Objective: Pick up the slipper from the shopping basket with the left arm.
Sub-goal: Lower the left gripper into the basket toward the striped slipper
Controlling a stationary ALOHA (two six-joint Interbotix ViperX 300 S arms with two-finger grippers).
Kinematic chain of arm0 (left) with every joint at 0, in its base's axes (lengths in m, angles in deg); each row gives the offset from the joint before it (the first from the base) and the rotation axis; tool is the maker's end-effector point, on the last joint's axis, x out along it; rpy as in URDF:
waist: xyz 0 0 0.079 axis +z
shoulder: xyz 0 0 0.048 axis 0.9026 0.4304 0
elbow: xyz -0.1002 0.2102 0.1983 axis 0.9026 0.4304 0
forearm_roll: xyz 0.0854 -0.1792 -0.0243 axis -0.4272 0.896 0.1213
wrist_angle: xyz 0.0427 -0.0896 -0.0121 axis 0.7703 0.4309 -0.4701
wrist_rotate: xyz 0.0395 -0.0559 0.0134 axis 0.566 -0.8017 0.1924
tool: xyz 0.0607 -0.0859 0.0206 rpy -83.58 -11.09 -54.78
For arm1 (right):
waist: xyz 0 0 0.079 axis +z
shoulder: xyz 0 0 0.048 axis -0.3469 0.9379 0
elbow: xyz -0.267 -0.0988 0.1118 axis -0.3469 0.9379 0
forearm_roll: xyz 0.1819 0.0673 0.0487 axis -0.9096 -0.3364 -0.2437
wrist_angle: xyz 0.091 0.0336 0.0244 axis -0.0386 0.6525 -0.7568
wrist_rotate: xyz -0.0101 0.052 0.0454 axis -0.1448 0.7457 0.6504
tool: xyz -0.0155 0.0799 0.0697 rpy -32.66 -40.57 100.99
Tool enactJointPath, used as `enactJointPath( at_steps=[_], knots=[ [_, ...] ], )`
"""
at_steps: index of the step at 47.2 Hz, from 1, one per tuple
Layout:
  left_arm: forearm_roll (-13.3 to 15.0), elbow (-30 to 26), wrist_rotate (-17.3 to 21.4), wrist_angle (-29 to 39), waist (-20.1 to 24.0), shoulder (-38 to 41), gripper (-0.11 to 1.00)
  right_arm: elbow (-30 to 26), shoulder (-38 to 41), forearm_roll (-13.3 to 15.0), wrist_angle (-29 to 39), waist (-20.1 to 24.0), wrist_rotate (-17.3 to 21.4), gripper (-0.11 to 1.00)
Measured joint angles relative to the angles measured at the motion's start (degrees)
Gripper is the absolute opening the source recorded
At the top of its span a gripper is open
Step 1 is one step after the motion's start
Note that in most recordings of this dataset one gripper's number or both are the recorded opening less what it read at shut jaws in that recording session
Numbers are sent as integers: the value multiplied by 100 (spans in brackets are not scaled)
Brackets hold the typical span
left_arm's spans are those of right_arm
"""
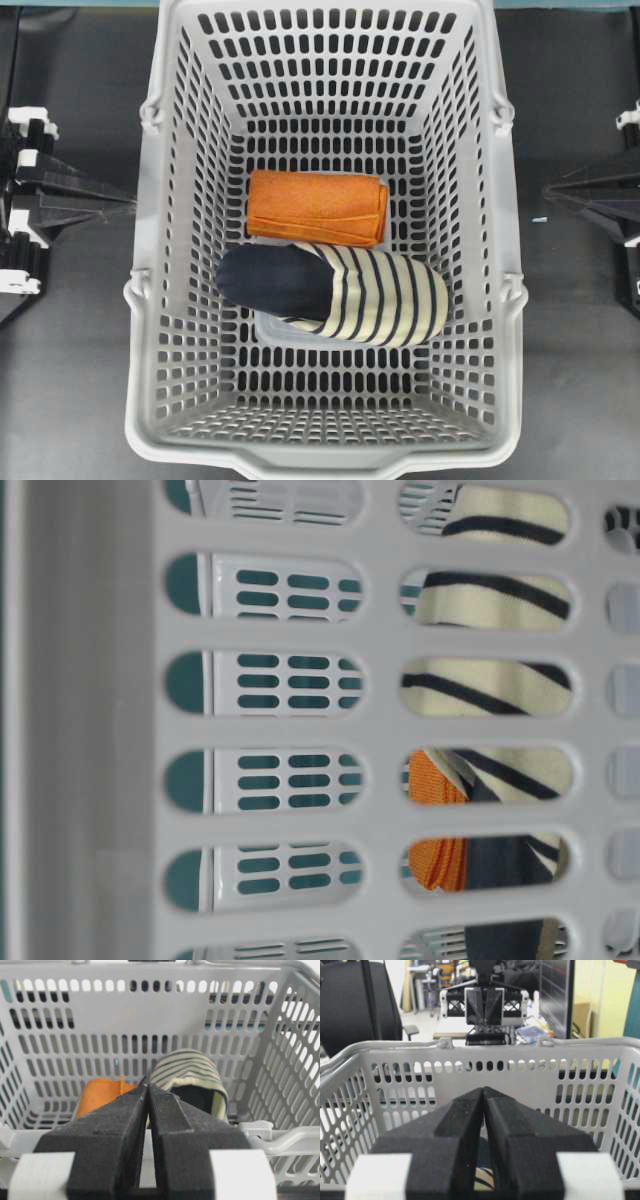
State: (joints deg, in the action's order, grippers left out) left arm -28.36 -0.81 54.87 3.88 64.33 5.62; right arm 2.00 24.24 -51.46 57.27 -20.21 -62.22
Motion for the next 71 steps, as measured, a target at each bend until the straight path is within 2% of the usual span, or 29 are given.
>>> enactJointPath(
  at_steps=[3,7,16,24,32,42,52,62,65,71],
  knots=[
    [-70,-53,-88,105,0,0,2,0,9,0,0,0,9,5],
    [-185,-308,-308,598,-53,26,0,9,9,-9,44,18,79,-1],
    [-220,-1345,-747,2294,-202,387,0,9,-44,-44,246,70,185,-1],
    [-229,-2479,-747,3806,-413,1239,0,9,-114,-44,475,70,193,-1],
    [-229,-3524,-729,4860,-501,2329,0,9,-176,-44,791,70,193,-1],
    [-229,-4667,-659,5801,-554,3542,0,9,-290,-44,940,70,193,-1],
    [-229,-5827,-281,6636,-598,4693,0,9,-378,-53,1134,70,202,-1],
    [-229,-6662,-211,7251,-606,5634,1,9,-413,-53,1178,88,211,-1],
    [-229,-6838,-193,7313,-606,5836,6,0,-431,-53,1178,114,211,-1],
    [-237,-7119,-202,7348,-633,6161,39,0,-457,-44,1187,185,211,-1]
  ],
)
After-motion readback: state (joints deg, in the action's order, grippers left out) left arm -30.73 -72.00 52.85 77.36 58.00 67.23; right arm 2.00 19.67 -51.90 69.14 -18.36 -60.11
